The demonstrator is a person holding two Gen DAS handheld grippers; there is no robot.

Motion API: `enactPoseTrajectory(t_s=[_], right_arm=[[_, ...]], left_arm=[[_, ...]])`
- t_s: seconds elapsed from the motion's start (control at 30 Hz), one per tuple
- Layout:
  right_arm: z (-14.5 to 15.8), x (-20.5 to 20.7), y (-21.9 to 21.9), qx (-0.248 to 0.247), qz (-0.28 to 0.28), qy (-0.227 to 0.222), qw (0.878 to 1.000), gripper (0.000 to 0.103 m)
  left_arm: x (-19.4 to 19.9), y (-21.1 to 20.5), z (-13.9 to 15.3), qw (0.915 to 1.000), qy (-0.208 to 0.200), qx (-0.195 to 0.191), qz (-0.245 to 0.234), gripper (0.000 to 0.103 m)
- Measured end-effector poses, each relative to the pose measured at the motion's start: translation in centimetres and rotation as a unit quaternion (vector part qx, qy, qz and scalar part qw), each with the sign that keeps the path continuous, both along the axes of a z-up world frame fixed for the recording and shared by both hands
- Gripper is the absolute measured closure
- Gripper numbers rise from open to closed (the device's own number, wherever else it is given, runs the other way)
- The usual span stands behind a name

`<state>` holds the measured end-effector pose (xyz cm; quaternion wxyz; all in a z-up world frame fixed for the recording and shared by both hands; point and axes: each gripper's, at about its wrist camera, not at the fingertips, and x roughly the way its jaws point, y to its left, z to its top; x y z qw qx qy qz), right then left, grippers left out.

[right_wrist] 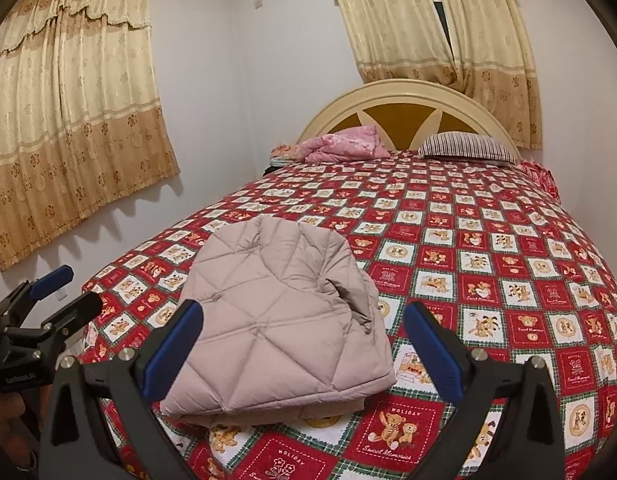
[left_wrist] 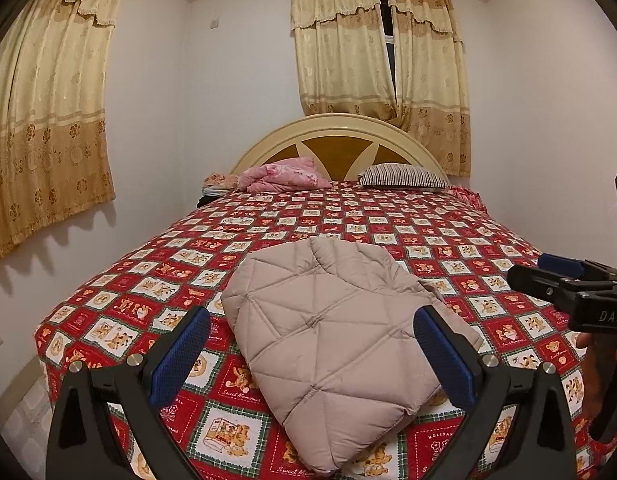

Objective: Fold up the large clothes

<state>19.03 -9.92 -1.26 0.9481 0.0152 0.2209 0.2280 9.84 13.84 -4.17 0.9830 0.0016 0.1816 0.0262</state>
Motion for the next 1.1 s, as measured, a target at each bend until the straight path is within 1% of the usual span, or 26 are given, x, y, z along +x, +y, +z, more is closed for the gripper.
enactPoseTrajectory(t_s=[0.13,0.37,0.63,0.9,0.97,1.1], right_arm=[[0.4,-0.7,-0.2,-0.005,-0.001,-0.008,1.0,0.0],[1.0,-1.5,-1.2,0.001,-0.004,-0.02,1.0,0.0],[1.2,-1.7,-1.6,0.004,-0.004,-0.022,1.0,0.0],[1.2,-2.0,-1.6,0.004,-0.003,-0.023,1.0,0.0],[1.2,-1.9,-1.6,0.003,-0.002,-0.023,1.0,0.0],[1.4,-2.3,-1.6,0.006,-0.003,-0.032,0.999,0.0]], left_arm=[[0.1,-0.1,-0.2,1.0,0.002,0.0,0.0,0.001],[0.0,-0.4,-0.2,1.0,0.001,0.003,-0.002,0.001],[0.1,-0.9,-0.5,0.9999,0.005,0.013,-0.004,0.001],[0.3,-1.0,-0.5,0.9999,0.012,0.012,-0.004,0.001],[0.2,-1.1,-0.4,0.9998,0.01,0.014,-0.007,0.001],[-0.1,-1.3,0.0,0.9997,0.002,0.023,0.002,0.001]])
